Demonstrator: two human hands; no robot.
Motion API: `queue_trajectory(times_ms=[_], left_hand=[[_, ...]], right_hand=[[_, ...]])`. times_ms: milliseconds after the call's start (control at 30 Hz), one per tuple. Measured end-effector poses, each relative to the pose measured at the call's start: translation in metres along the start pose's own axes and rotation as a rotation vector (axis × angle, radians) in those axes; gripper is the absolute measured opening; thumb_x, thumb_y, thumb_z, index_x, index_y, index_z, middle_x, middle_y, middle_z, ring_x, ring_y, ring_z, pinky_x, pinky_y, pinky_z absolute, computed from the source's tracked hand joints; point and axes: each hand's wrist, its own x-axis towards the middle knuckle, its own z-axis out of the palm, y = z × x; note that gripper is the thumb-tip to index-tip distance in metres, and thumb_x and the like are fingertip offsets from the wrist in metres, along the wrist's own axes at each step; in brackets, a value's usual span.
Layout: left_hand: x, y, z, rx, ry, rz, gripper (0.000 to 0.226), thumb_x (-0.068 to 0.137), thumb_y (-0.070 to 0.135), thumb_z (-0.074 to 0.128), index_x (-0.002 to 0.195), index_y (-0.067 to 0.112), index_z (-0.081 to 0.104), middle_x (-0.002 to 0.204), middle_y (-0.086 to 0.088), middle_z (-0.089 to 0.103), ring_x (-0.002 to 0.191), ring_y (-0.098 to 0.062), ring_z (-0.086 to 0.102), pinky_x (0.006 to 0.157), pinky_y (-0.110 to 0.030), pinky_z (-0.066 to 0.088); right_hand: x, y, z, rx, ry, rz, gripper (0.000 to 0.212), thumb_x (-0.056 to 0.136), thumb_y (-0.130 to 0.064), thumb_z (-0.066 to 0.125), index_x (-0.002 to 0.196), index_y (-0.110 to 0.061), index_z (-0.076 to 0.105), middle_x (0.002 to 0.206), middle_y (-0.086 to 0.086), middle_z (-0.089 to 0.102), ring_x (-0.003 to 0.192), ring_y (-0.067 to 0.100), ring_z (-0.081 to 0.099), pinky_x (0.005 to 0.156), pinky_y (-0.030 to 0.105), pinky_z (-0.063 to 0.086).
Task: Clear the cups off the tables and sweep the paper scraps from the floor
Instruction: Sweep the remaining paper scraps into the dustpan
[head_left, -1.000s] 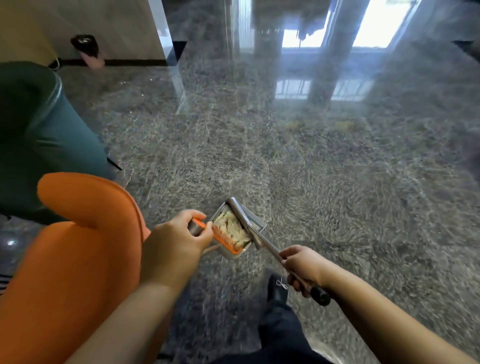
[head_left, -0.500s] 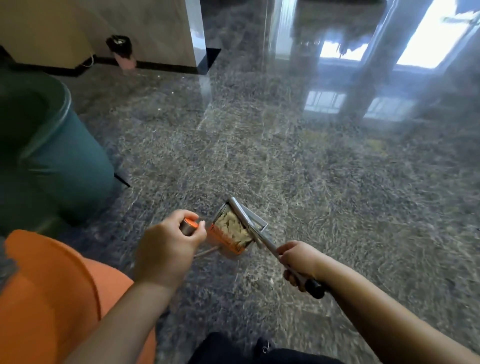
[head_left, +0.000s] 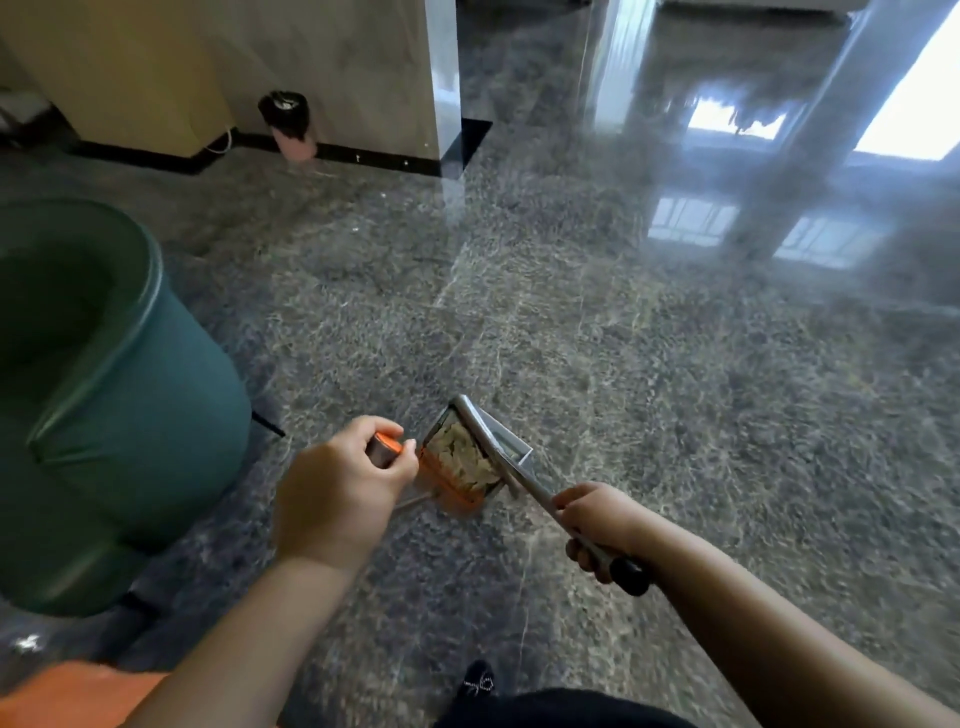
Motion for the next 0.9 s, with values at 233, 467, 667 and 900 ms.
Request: queue_trajectory(times_ms=[233,467,667,900], left_hand=[[0.133,-0.003,0.025,0.025,0.049,0.011,0.018,0.073,0.04,0.078,0.085,0.029,0.07,0.069,0.003,0.07,0.065,-0.027,0.064,0.058,-0.03,0.05],[0.28,0.0,0.077,0.085,0.116,-0.025,0.015,0.072,0.039,0.079,0.081,0.03,0.071,0.065,0.004,0.069,0.053,-0.019,0.055,0.049,-0.02,0.034],[0.397,0.013,0.098,0.118,0.143,-0.092,0.016,0.073,0.036,0.079,0.084,0.027,0.072,0.069,-0.002,0.071,0.065,-0.031,0.065,0.055,-0.029,0.047],[0.514,-0.003,0.109,0.121,0.22,-0.094,0.015,0.072,0.031,0.081,0.084,0.027,0.072,0.063,0.0,0.069,0.058,-0.027,0.063,0.053,-0.026,0.044]], right_hand=[[0.079,-0.114,-0.026,-0.097,-0.012,-0.073,0.035,0.087,0.004,0.036,0.114,0.005,0.057,0.057,0.006,0.046,0.032,0.012,0.045,0.031,0.014,0.03],[0.197,-0.232,-0.068,-0.098,-0.059,-0.074,0.028,0.088,0.004,0.035,0.096,-0.008,0.058,0.059,0.009,0.047,0.026,0.013,0.044,0.032,0.014,0.032],[0.271,-0.342,-0.103,-0.139,-0.095,-0.075,0.029,0.088,0.003,0.034,0.099,-0.008,0.058,0.056,0.008,0.048,0.027,0.014,0.045,0.033,0.014,0.032],[0.344,-0.455,-0.113,-0.155,-0.123,-0.108,0.033,0.089,0.006,0.034,0.112,0.0,0.058,0.061,0.011,0.045,0.025,0.013,0.044,0.032,0.013,0.032]])
